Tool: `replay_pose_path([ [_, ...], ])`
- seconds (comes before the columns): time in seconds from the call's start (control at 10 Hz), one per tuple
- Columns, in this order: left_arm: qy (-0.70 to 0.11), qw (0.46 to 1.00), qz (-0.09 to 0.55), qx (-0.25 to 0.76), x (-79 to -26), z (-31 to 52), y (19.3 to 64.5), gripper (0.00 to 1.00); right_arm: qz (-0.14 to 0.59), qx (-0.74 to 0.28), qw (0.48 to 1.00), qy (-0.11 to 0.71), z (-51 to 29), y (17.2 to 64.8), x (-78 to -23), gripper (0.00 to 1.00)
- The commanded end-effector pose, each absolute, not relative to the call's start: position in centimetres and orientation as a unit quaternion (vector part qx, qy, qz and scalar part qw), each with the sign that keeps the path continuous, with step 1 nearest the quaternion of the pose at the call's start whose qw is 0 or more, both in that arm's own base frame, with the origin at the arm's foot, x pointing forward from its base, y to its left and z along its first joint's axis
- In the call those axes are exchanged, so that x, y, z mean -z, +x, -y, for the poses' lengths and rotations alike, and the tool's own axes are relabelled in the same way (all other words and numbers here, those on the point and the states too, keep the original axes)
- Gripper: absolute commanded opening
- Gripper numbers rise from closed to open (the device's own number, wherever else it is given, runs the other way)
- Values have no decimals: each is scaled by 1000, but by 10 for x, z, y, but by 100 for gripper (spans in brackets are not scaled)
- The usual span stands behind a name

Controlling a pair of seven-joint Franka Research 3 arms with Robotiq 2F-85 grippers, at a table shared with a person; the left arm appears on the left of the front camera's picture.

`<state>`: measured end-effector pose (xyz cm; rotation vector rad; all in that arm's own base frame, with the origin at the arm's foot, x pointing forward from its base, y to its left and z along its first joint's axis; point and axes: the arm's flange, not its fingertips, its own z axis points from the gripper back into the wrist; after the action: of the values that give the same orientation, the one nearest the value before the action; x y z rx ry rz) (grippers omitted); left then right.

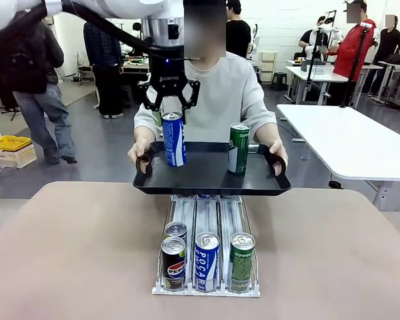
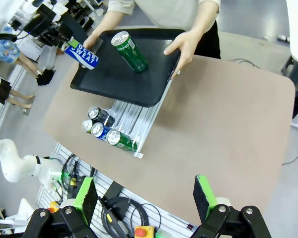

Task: Retrieve and hand over the desired beverage to the person.
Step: Place the picked can on the Handle tray extended by the person.

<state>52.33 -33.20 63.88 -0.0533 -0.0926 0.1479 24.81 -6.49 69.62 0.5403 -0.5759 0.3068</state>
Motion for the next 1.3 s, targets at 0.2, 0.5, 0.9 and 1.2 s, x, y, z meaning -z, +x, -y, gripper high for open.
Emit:
replay_pose_path([
  [0.2, -16, 995, 42, -94, -643, 341, 534, 58, 281, -158, 906, 274, 65, 249, -697, 100],
  [0.5, -25, 996, 38, -81, -628, 333, 533, 58, 281, -158, 906, 274, 65, 249, -697, 100],
  [0.9, -17, 996, 29, -79, -616, 335, 541, 58, 281, -158, 906, 274, 65, 249, -697, 100],
  [1.2, -13, 997, 22, -77, -611, 336, 545, 58, 281, -158, 906, 274, 65, 249, -697, 100],
])
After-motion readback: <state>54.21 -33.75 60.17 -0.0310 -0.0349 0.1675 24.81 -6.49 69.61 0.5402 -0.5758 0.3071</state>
